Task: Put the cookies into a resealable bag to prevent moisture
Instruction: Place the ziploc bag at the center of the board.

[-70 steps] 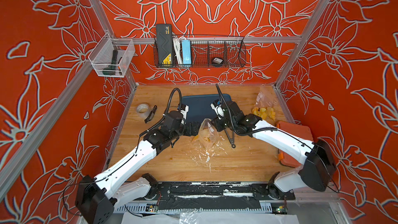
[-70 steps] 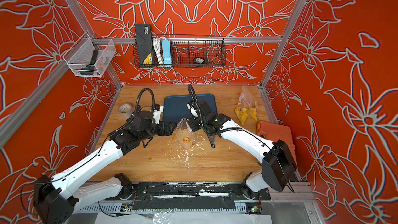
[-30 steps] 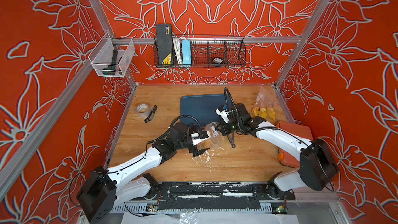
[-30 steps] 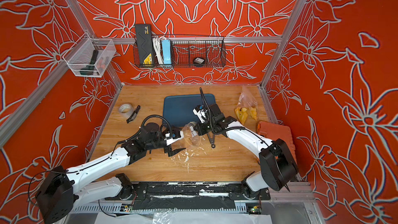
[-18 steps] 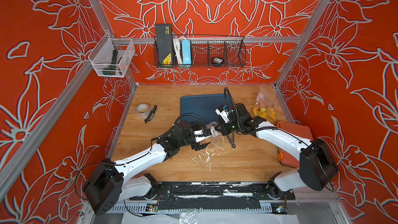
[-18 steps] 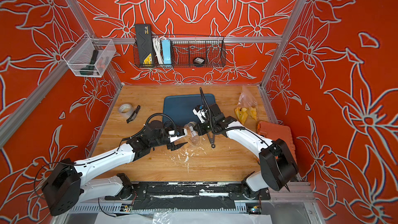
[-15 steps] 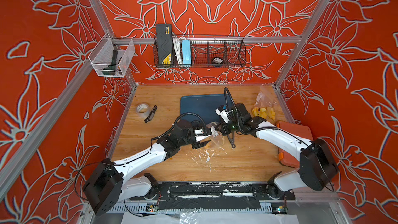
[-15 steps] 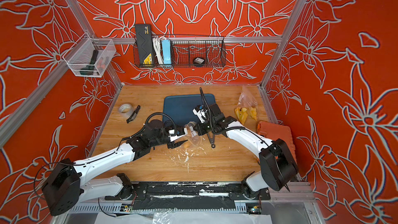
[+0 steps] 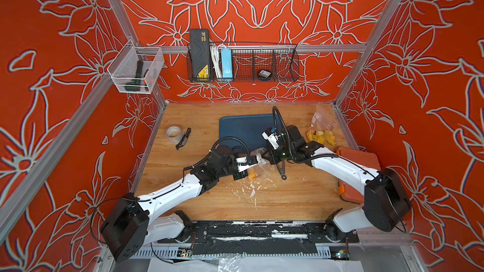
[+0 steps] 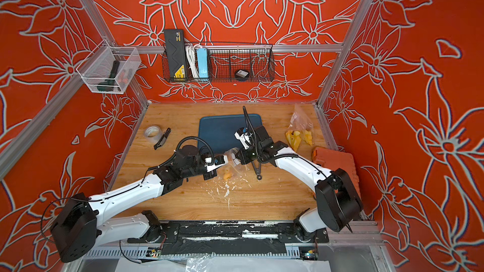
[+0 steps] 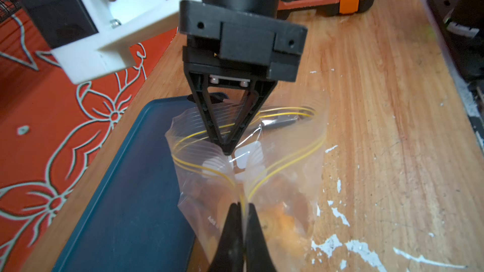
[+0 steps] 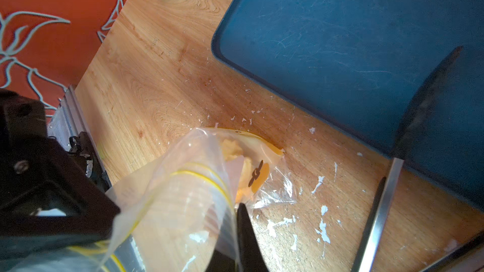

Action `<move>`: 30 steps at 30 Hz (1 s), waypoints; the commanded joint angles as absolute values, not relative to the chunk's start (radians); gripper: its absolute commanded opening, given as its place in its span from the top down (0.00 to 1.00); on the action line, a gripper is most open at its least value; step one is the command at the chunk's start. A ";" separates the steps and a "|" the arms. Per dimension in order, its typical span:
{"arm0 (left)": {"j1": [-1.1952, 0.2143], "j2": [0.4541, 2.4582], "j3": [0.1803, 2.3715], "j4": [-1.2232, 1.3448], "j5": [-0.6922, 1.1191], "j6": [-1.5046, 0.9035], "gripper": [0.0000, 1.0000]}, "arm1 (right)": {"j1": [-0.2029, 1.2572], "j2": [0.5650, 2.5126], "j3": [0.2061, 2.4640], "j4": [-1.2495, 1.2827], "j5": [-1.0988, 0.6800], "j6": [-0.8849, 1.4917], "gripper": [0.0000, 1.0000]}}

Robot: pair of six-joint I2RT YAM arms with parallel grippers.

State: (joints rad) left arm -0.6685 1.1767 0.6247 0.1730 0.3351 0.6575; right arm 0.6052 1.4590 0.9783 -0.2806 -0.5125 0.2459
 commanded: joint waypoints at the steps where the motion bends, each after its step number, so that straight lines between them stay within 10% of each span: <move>1: -0.672 1.149 0.625 0.178 0.350 0.666 1.00 | 0.604 1.436 0.971 -0.286 -0.481 0.239 1.00; 8: -0.668 1.072 0.602 0.143 0.382 0.631 1.00 | 0.604 1.270 0.952 -0.289 -0.343 0.254 0.51; 14: -0.646 0.997 0.608 0.113 0.514 0.555 1.00 | 0.603 1.015 0.847 -0.286 -0.102 0.305 0.27; 22: -0.647 1.045 0.770 -0.018 0.707 0.547 1.00 | 0.570 0.771 0.694 -0.345 0.237 0.387 0.21; 30: -0.451 1.119 0.687 0.055 0.673 0.437 1.00 | 0.545 0.693 0.628 -0.260 -0.210 0.269 0.22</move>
State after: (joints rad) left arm -0.5163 1.0821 0.7296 0.0330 0.6312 0.4870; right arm 0.5484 0.6987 0.6586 -0.3138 -0.0113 0.3191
